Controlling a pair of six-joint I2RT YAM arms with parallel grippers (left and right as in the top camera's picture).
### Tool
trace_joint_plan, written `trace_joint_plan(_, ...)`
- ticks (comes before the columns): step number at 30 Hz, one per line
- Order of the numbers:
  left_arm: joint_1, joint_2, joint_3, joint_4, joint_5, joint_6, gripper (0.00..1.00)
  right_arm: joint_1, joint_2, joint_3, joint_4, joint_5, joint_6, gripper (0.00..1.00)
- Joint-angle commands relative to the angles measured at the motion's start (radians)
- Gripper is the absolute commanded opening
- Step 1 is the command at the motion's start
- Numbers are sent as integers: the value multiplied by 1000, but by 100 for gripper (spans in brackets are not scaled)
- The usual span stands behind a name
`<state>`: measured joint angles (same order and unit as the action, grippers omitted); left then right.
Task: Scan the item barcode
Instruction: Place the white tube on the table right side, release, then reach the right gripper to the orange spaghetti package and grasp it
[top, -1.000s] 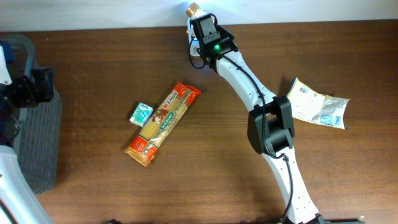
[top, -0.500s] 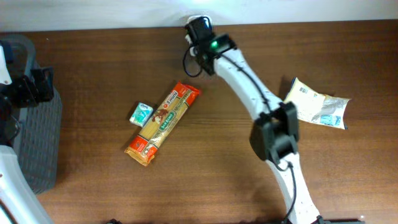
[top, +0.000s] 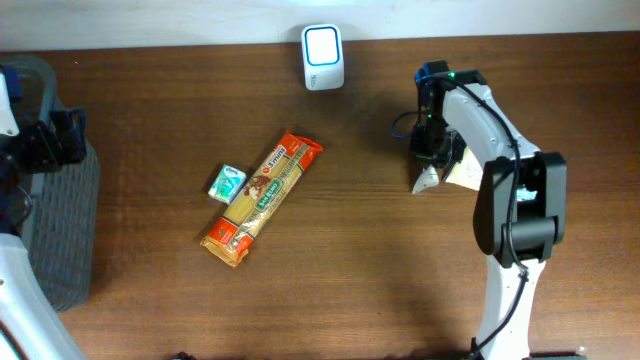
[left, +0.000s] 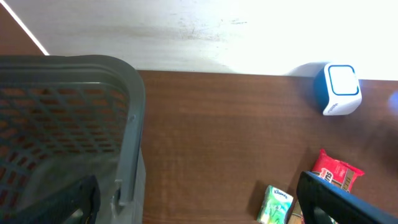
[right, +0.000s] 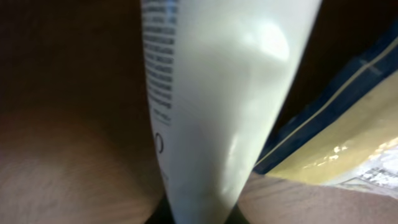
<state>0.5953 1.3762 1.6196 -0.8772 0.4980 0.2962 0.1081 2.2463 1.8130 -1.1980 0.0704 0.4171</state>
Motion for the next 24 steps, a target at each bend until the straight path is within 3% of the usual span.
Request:
trace_joint_plan(1,3,-10,10,1,11,12,99,-40,-29,3,-20,45,3,53)
trace_joint_plan(2,3,-10,10,1,11,12,99,-52,-29,17,-42,45,2,58)
trace_joint_plan(4,3,-10,10,1,11,12,99,-59,-29,128,-143,39,-2,59)
trace_joint_plan(7,3,-10,10,1,11,12,99,-19,-29,346,-247,-142,-74,63)
trace_joint_plan(9,3,-10,10,1,11,12,99,37,-29,379,-224,-277,-73,64)
trace_joint_plan(12,3,-10,10,1,11,12,99,224,-28,327,-36,-335,-60,64)
trace_joint_plan(17,3,-10,10,1,11,12,99,471,-27,222,265,-242,104,63)
trace_joint_plan(20,3,-10,10,1,11,12,99,562,-21,130,409,-243,150,63)
trace_joint_plan(24,3,-10,10,1,11,12,99,632,19,76,464,-243,150,63)
